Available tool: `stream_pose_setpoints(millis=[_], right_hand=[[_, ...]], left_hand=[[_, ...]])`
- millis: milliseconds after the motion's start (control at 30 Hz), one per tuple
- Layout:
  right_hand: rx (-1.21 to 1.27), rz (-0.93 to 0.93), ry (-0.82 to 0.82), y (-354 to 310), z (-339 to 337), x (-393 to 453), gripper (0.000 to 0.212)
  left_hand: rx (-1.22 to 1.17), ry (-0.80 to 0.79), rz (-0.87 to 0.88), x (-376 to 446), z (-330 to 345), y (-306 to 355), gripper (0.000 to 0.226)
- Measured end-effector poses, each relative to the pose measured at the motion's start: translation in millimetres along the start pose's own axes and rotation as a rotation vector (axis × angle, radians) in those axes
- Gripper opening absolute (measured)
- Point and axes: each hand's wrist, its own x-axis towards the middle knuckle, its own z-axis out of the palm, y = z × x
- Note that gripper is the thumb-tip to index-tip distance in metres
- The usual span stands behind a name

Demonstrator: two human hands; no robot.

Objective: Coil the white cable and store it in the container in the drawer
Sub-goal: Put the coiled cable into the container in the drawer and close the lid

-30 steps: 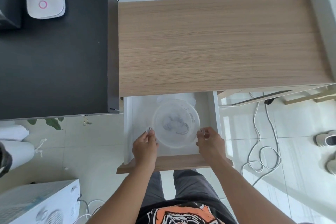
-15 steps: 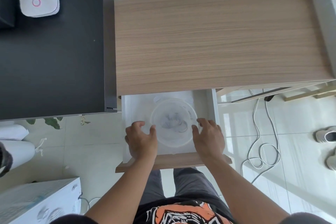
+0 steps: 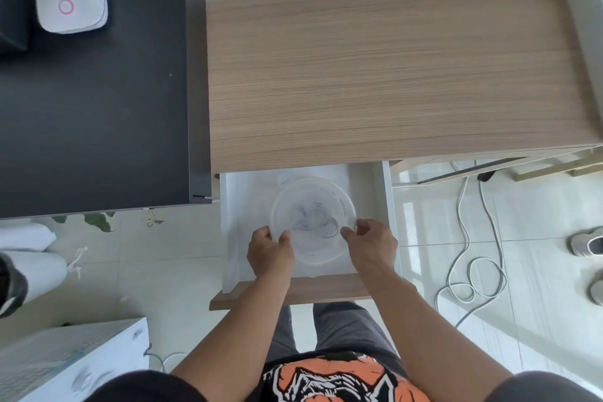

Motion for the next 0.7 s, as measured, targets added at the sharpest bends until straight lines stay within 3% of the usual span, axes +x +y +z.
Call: stream_pose_setpoints(millis=[233,433,700], right_hand=[[0.145,0.107,-0.133,5.1,-8.7,13.3,0.031],[0.111,0.040,-0.153,1.0,-14.1,13.9,0.031],[0.007,-0.038,-0.120,-1.0,-6.2,12.9,0.028]], left_hand=[[0.112,-0.121,-0.045,18.7,-6.5,2.4,0.013],[0.209,-0.223,-0.008,33.0,-22.1,8.5,0.018],[0.088,-0.110,-0.007,15.7,-7.9,3.3,0.019]])
